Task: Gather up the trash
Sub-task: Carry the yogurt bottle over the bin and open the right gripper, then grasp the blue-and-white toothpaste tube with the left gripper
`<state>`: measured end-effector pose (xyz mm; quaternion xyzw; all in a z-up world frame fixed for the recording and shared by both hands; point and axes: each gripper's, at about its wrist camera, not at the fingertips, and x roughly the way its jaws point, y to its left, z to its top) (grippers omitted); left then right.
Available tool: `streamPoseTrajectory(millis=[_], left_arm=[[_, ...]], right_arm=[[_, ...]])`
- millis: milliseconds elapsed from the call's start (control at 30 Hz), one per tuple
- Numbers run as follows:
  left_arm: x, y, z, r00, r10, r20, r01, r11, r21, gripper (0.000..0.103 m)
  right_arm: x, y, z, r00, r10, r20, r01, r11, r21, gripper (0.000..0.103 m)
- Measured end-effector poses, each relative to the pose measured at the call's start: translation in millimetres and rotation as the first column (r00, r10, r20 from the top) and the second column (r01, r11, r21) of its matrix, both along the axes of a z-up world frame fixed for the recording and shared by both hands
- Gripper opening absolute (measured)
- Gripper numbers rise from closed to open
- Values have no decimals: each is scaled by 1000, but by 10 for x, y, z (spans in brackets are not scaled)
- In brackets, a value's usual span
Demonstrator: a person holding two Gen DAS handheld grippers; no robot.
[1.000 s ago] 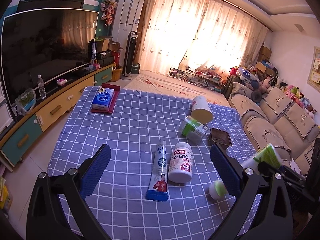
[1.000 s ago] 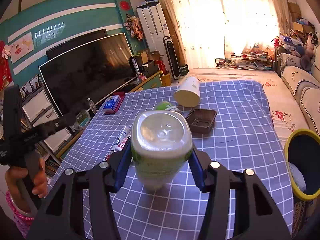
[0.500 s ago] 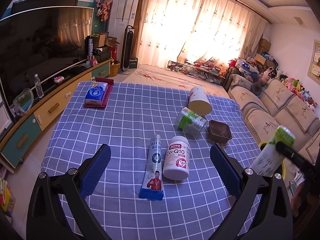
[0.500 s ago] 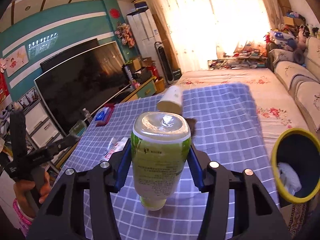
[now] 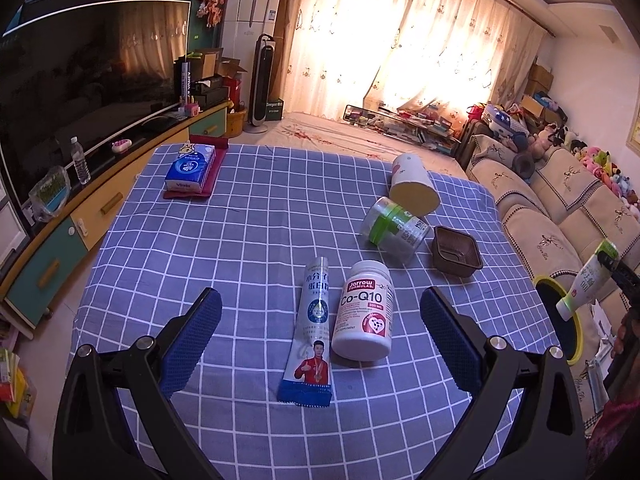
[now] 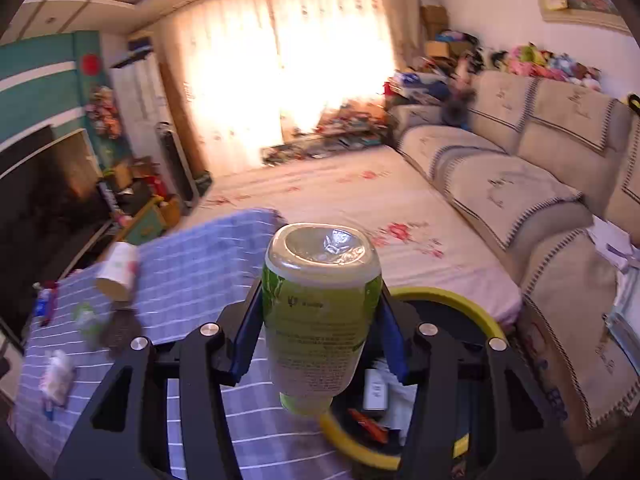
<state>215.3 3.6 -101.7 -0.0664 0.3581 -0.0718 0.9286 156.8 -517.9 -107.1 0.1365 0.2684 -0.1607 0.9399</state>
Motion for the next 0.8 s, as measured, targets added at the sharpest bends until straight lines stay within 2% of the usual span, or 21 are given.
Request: streamPoseTrajectory(millis=[167,267,300,367,433,567,667,800], left_arm=[[53,-77,-30,1000,3,-14,-2,1000,24,98],[67,-105,-30,1000,1,-15,0,1000,31,98],[72,-119,-26,1000,0,-15,1,999,32,98],[74,-142,-15,1000,-4,-12,4,999,37,98],[68,-148,-1,1000,-7,-9,7,999,43,98],[54,-147,-23,1000,-7,-12,7,999,53,98],[56,-130,-98,999,-6,-37,8,998,60,98],[41,-86,-198,998,-22,-65,25,998,60,98]], right_arm=[[133,-391,-364,993,-93,-79,94,996,10,50],[230,-477,-538,987,-110,-118,113,993,17,51],[226,-484,-570,985,-123,-121,126,992,11,52],[235,-463,-571,982,-145,-122,145,989,-10,63],[217,-387,-487,986,-140,-86,141,990,8,65],[258,-10,-176,998,-55,27,54,998,29,73],[383,397,51,993,47,110,-50,999,16,78],[710,881,89,974,180,135,-183,983,13,78]])
